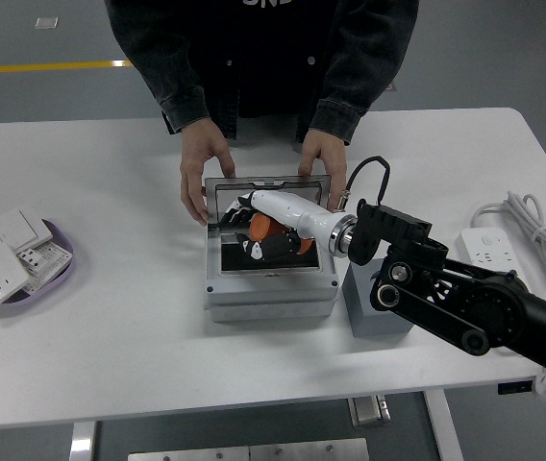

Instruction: Pick up the cylinder from the cube,place it in the box,flap close box

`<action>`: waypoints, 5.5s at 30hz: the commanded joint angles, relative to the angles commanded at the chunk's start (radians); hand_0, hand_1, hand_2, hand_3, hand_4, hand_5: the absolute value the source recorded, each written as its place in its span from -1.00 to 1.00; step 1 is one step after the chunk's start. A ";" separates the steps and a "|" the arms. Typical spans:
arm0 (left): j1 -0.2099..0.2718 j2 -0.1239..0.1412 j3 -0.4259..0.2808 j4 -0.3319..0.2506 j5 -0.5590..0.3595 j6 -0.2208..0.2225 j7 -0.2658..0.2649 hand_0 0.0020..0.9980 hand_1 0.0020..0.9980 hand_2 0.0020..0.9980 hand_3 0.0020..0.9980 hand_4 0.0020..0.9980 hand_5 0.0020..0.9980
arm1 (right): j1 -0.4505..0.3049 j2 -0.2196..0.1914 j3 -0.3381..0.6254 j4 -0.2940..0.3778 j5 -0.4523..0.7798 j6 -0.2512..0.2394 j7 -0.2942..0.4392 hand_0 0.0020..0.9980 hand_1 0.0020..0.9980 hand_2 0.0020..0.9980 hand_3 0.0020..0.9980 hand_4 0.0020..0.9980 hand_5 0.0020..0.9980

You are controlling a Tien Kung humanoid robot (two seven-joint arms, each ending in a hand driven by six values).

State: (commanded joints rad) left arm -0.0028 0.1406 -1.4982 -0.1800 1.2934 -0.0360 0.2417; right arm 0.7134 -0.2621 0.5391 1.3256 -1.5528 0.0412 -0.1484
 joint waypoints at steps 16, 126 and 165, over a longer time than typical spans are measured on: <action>0.001 -0.003 0.002 0.000 -0.001 0.001 0.000 0.26 0.31 0.17 0.34 0.44 -0.23 | -0.038 -0.056 0.028 0.032 0.173 -0.042 0.099 0.52 0.42 0.43 0.45 -0.37 -0.85; 0.027 0.009 0.109 0.000 -0.166 -0.002 -0.048 0.26 0.31 0.16 0.32 0.43 -0.25 | -0.765 0.033 1.230 0.219 0.445 -0.213 0.410 0.31 0.25 0.25 0.26 0.44 -0.67; 0.032 0.009 0.094 0.000 -0.124 -0.002 -0.022 0.26 0.31 0.16 0.32 0.43 -0.26 | -0.553 0.015 0.786 0.113 0.477 -0.182 0.398 0.34 0.24 0.23 0.18 0.42 -0.62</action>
State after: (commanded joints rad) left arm 0.0295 0.1493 -1.4040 -0.1800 1.1691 -0.0385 0.2197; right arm 0.1609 -0.2472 1.3249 1.4382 -1.0756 -0.1404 0.2500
